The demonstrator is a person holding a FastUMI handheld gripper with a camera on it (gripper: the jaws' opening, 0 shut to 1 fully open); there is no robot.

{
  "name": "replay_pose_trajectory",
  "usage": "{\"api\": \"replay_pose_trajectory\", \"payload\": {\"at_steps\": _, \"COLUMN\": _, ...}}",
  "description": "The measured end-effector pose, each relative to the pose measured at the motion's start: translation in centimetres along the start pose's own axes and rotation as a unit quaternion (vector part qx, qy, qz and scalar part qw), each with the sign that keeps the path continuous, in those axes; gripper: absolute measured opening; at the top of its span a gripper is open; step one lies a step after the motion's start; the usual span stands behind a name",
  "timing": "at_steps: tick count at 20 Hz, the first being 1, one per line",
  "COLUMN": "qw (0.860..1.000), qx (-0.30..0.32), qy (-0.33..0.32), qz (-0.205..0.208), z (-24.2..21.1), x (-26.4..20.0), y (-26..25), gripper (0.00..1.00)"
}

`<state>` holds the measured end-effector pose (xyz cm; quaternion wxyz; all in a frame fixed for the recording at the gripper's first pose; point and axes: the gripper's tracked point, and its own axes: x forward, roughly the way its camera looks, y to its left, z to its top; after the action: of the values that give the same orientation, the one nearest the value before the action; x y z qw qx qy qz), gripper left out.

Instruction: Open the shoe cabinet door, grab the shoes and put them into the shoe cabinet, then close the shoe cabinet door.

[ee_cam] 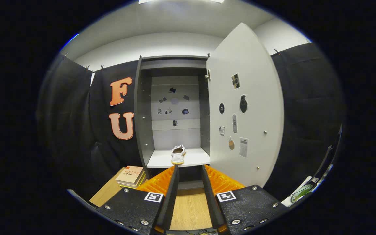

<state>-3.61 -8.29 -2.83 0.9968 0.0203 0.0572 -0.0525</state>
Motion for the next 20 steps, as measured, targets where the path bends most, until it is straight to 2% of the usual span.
{"api": "replay_pose_trajectory", "payload": {"at_steps": 6, "qw": 0.999, "qx": 0.007, "qy": -0.011, "qz": -0.037, "z": 1.5, "x": -3.3, "y": -6.1, "gripper": 0.53}}
{"api": "replay_pose_trajectory", "payload": {"at_steps": 13, "qw": 0.993, "qx": 0.016, "qy": -0.014, "qz": -0.117, "z": 2.1, "x": -3.4, "y": -17.3, "gripper": 0.57}}
{"api": "replay_pose_trajectory", "payload": {"at_steps": 20, "qw": 0.993, "qx": 0.028, "qy": -0.016, "qz": -0.118, "z": 2.3, "x": 0.7, "y": -21.5, "gripper": 0.59}}
